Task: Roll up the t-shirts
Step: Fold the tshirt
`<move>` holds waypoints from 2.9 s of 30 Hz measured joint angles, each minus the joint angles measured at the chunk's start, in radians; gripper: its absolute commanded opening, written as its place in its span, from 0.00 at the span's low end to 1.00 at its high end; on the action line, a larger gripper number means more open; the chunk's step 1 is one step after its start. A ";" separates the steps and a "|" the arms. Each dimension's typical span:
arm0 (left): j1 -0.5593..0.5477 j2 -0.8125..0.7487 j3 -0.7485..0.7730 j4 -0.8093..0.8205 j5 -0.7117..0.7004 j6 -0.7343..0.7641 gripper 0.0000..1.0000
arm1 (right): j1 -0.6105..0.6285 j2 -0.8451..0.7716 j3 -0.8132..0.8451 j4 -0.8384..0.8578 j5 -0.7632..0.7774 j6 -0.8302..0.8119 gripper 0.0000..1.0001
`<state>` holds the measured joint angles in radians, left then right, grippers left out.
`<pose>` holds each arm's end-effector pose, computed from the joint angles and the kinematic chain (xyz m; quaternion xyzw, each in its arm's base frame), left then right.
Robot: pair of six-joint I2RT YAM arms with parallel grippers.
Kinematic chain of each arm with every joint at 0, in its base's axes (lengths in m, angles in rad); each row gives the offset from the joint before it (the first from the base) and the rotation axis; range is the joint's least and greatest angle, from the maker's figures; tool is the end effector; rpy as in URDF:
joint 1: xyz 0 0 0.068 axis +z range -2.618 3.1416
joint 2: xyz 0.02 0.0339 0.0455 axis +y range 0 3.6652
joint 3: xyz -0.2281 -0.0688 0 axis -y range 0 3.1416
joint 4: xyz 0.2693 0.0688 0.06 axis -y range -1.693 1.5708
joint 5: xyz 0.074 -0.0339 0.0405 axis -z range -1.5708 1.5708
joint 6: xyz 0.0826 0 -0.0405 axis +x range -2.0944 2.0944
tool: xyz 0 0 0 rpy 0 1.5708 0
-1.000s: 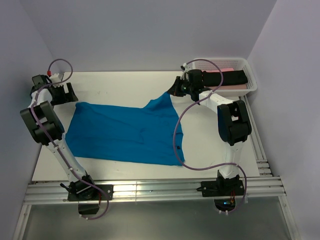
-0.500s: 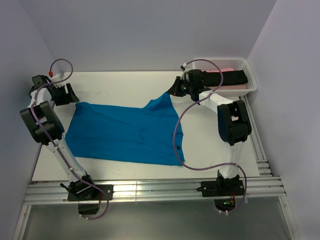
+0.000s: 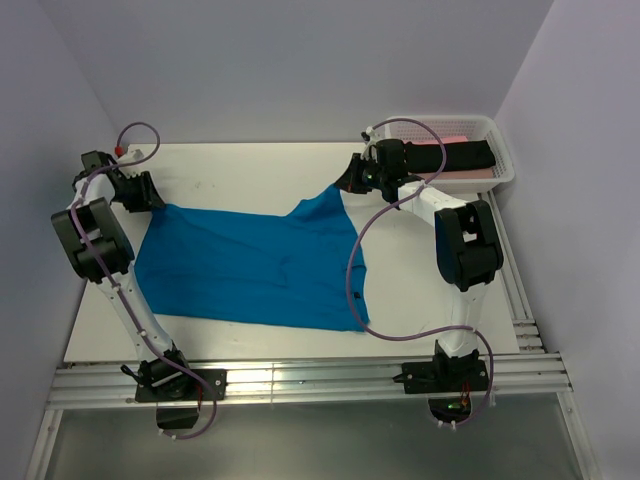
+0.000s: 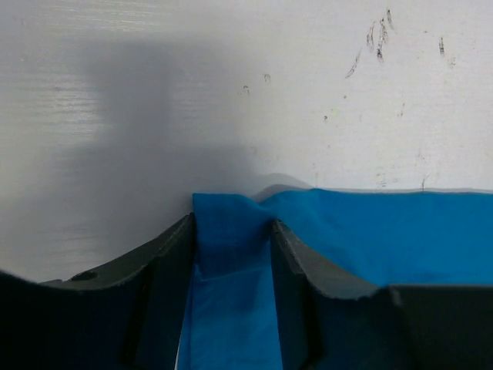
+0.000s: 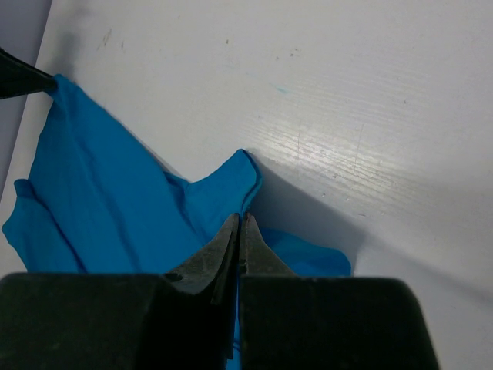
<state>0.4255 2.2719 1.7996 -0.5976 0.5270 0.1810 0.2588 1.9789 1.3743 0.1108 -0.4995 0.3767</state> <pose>0.4763 0.1702 0.0912 -0.0500 0.9363 -0.1694 0.3037 0.4686 0.1650 0.1497 -0.0775 0.8379 0.3568 0.4058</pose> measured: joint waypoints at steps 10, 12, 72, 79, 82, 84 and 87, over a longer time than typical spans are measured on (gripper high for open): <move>0.001 0.000 0.000 0.020 0.000 0.000 0.21 | 0.000 0.000 0.000 0.000 -0.002 0.000 0.00; 0.001 -0.001 -0.008 0.049 0.000 0.001 0.17 | 0.000 0.000 0.000 0.000 -0.007 0.000 0.00; 0.175 -0.482 -0.713 0.480 0.263 0.150 0.00 | 0.085 -0.660 -0.626 0.071 0.033 -0.007 0.00; 0.193 -0.536 -0.747 0.472 0.288 0.174 0.00 | 0.101 -0.748 -0.690 0.062 0.058 -0.003 0.00; 0.206 -0.563 -0.764 0.472 0.298 0.184 0.00 | 0.112 -0.786 -0.717 0.058 0.068 -0.002 0.00; 0.216 -0.574 -0.776 0.472 0.307 0.193 0.00 | 0.119 -0.809 -0.737 0.058 0.074 0.001 0.00; 0.233 -0.580 -0.794 0.467 0.319 0.203 0.00 | 0.134 -0.835 -0.768 0.053 0.088 0.005 0.00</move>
<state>0.6590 1.6917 1.0058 -0.1303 0.8459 0.3836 0.3923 1.1435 0.6064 0.1638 -0.4118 0.3817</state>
